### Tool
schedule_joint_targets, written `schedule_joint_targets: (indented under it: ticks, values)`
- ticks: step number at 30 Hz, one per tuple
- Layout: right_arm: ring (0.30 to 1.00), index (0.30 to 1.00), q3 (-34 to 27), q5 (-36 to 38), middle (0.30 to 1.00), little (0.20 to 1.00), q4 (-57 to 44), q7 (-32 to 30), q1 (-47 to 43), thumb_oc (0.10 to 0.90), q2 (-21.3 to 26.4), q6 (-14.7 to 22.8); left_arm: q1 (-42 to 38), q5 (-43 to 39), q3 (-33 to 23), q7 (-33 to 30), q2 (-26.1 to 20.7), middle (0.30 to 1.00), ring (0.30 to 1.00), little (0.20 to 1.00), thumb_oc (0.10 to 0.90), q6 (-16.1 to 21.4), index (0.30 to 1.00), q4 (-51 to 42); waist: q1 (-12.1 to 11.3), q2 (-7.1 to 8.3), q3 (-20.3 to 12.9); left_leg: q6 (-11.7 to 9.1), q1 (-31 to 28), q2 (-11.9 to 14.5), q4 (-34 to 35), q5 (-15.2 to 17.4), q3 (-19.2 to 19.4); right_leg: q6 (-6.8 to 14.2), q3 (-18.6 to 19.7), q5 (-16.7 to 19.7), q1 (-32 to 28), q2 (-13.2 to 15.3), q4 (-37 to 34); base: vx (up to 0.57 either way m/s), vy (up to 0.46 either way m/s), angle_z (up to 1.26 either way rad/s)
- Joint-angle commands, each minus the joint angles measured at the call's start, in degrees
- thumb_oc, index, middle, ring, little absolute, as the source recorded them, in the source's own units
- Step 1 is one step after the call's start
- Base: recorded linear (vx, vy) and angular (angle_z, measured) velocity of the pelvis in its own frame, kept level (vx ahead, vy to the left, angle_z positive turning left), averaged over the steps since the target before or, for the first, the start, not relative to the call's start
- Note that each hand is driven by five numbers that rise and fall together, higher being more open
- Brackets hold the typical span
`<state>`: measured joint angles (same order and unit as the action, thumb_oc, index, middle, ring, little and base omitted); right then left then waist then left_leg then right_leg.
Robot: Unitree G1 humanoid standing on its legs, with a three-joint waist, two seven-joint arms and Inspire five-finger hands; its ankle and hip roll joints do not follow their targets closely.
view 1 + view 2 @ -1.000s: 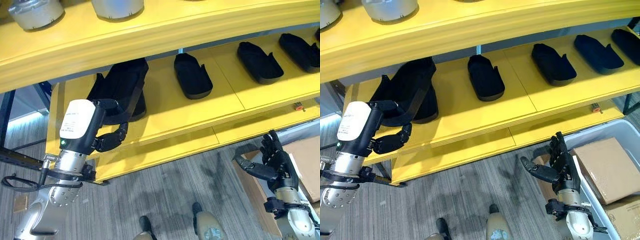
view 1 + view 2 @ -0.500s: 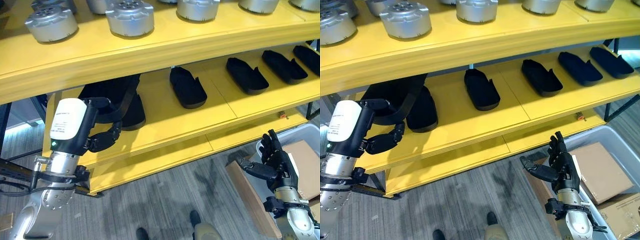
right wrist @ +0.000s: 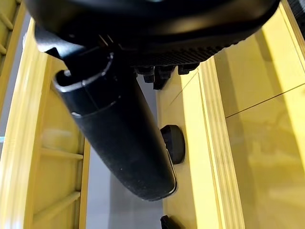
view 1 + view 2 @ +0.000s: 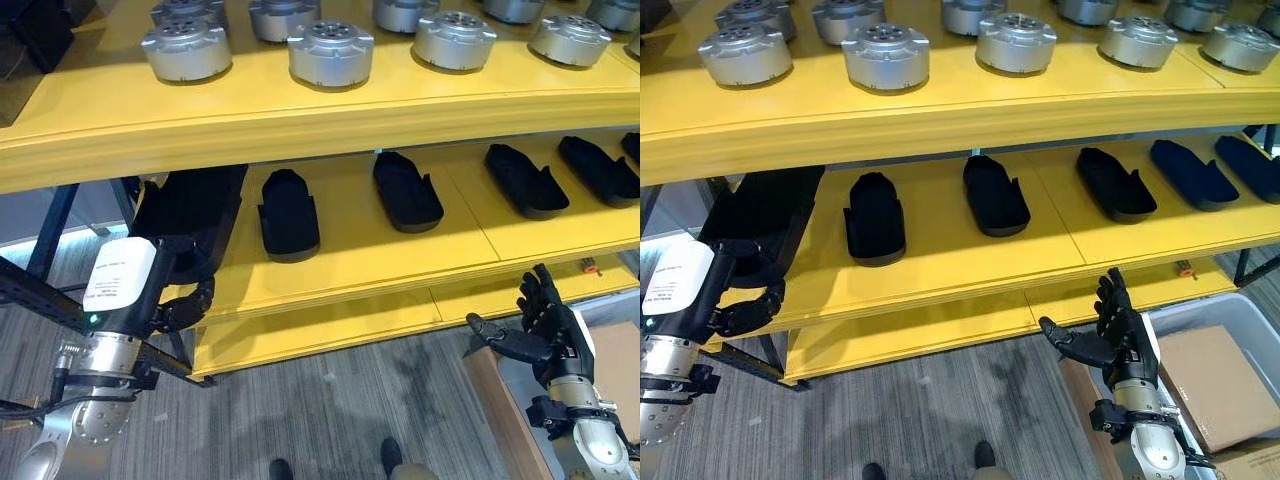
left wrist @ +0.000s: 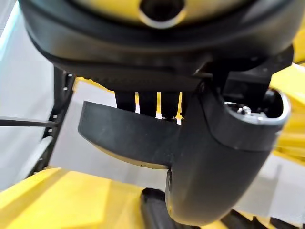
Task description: Move parts from the plastic box to the shelf.
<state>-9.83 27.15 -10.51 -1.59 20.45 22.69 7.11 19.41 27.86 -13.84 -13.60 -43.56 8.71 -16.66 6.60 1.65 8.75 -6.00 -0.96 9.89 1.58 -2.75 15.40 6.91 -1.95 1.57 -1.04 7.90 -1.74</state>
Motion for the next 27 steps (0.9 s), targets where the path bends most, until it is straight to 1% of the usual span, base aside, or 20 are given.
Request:
schedule_joint_targets:
  ticks: [1,5,9,14,17,20,21,24,25,27]
  values:
    - [1.000,1.000,-2.9,-0.6,1.000,1.000,-2.5,-0.3,-3.3,0.900,0.8,4.9,-5.3,2.2,-7.8,-7.4,-3.8,0.300,0.300,0.300,0.400,1.4,0.300,-1.0,0.8,2.84,-4.3,0.5,1.9,2.8,-4.0,3.4,-0.9,2.7,1.3,-2.0,-1.7,4.8,1.0,0.00,0.000,0.00]
    - [1.000,1.000,-2.9,-0.6,1.000,1.000,-2.3,-0.1,-3.3,0.900,0.9,4.8,-5.2,3.5,-7.5,-7.1,-4.0,0.300,0.300,0.300,0.400,1.0,0.300,0.0,0.9,2.75,-4.2,0.4,2.3,2.9,-4.3,3.4,-1.5,2.5,1.0,-2.4,-1.9,4.6,1.3,0.00,-0.017,0.05]
    - [1.000,1.000,-2.3,-0.9,1.000,1.000,-1.3,-0.1,-4.2,0.900,1.0,4.5,-6.8,4.7,-5.7,-7.1,-4.0,0.300,0.300,0.300,0.400,0.4,0.300,2.6,0.8,2.51,-4.1,0.4,2.8,3.0,-4.8,3.5,-2.0,2.5,0.5,-2.6,-2.1,4.5,1.4,0.00,-0.009,0.09]
    - [1.000,1.000,-1.5,-1.3,1.000,1.000,-0.7,0.1,-5.6,0.900,1.7,4.3,-9.0,5.4,-3.3,-7.0,-4.0,0.300,0.300,0.300,0.400,-0.1,0.300,5.0,0.8,2.60,-4.5,0.5,2.8,3.0,-4.8,3.6,-2.0,2.5,0.4,-2.7,-2.1,4.6,1.5,0.00,-0.002,0.04]
    - [1.000,1.000,-0.9,-1.7,1.000,1.000,0.0,-0.1,-6.7,0.900,1.9,4.3,-12.2,7.0,-0.4,-6.9,-5.0,0.300,0.300,0.300,0.400,-0.8,0.300,8.1,0.9,2.54,-4.5,0.5,3.2,3.0,-5.5,3.8,-2.3,2.4,0.2,-3.1,-2.2,4.5,1.9,0.00,-0.001,0.03]
    - [1.000,1.000,-0.7,-1.8,1.000,1.000,0.3,-0.2,-7.0,0.900,2.0,4.3,-13.4,8.2,0.7,-6.9,-5.5,0.300,0.300,0.300,0.400,-1.4,0.300,9.1,0.9,2.55,-4.4,0.6,3.4,3.1,-5.9,4.1,-2.5,2.4,0.1,-3.4,-2.1,4.5,2.5,0.00,0.000,0.01]
    - [1.000,1.000,-0.3,-1.9,1.000,1.000,0.4,-0.1,-7.7,0.900,2.3,4.0,-15.1,9.0,2.3,-7.1,-5.6,0.300,0.300,0.300,0.400,-2.3,0.300,11.4,1.0,2.71,-4.3,0.7,4.2,3.2,-7.4,4.5,-2.8,2.4,-0.1,-3.9,-1.8,4.4,3.7,-0.03,-0.014,0.02]
    - [1.000,1.000,-0.2,-2.1,1.000,1.000,0.6,-0.3,-8.7,0.900,2.5,4.1,-16.8,10.0,3.7,-7.4,-6.0,0.300,0.300,0.300,0.400,-2.8,0.300,13.2,1.0,2.75,-3.8,0.7,5.6,3.6,-9.4,5.1,-3.5,2.4,-0.2,-4.7,-0.9,4.2,5.6,-0.06,-0.009,0.15]
    - [1.000,1.000,-0.2,-2.1,1.000,1.000,0.7,-0.5,-9.6,0.900,3.1,4.3,-18.3,11.2,4.7,-7.8,-6.8,0.300,0.300,0.300,0.400,-3.5,0.300,14.6,1.0,2.97,-2.9,1.0,7.3,3.9,-11.4,5.8,-4.3,2.2,0.0,-5.8,0.4,3.9,8.1,-0.10,-0.016,0.14]
    - [1.000,1.000,-0.3,-2.0,1.000,1.000,0.6,-0.7,-10.6,0.900,3.7,4.6,-20.7,11.3,6.4,-8.3,-7.3,0.300,0.300,0.300,0.400,-3.8,0.300,16.3,1.2,2.98,-1.7,1.0,10.1,4.1,-14.4,6.5,-5.7,2.0,-0.3,-6.8,2.1,3.5,10.6,-0.12,-0.018,0.10]
